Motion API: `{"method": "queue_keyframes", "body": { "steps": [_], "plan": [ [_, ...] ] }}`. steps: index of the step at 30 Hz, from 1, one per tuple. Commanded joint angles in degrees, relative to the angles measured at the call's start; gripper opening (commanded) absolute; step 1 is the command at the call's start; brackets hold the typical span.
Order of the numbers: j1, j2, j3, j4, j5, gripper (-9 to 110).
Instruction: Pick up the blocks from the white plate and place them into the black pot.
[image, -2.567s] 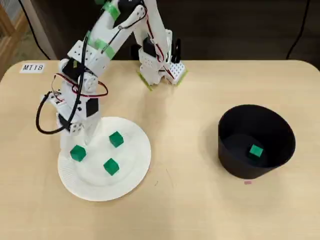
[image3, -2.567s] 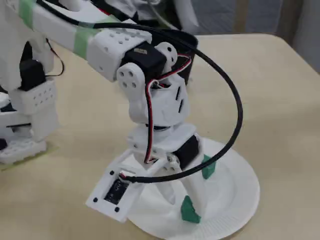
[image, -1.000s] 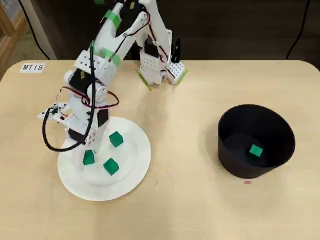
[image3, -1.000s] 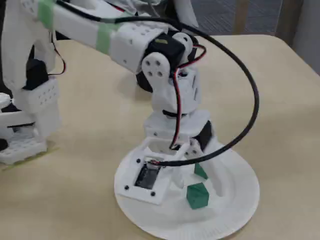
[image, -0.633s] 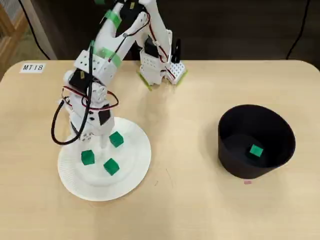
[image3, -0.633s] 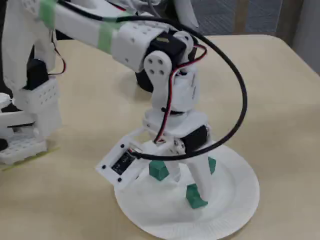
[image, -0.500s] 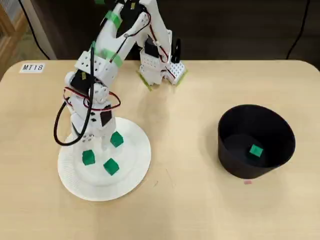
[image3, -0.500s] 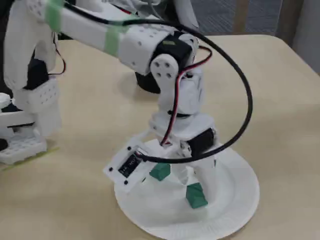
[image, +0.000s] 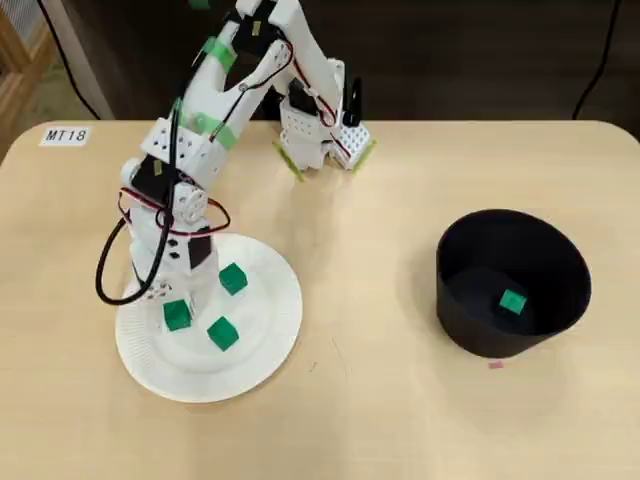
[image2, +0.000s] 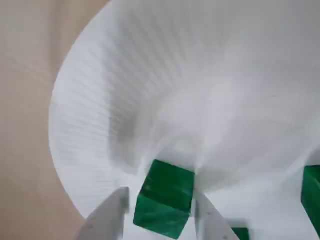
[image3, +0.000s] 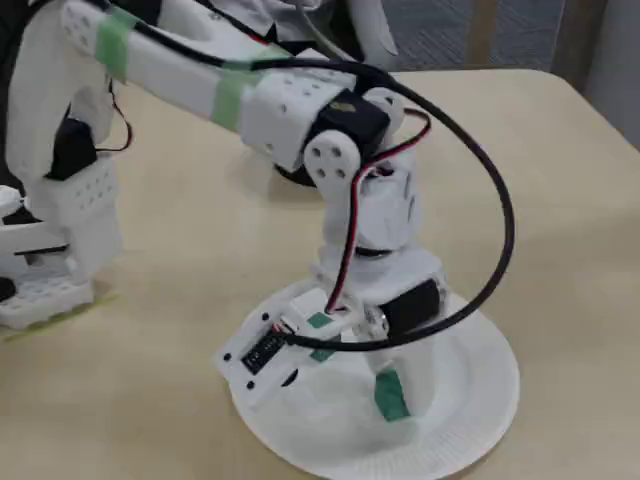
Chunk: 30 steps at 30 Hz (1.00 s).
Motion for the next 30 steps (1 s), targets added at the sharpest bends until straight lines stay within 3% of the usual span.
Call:
{"method": "queue_keyframes", "body": {
  "steps": [1,2,10,15,22,30],
  "plan": [
    [0.53,-0.26,-3.6,-0.44,1.14,4],
    [0.53,-0.97,-4.39,-0.09,1.41,-2],
    [0.26,0.26,-7.91,0.53,-1.58,-2],
    [-2.2,1.67,-22.94,0.18,-16.35,-2],
    [-17.05,7.12,-36.56,9.58,-36.12,-2],
    [-41.84,16.96,-36.56,22.06,-34.98,-2]
  ]
}}
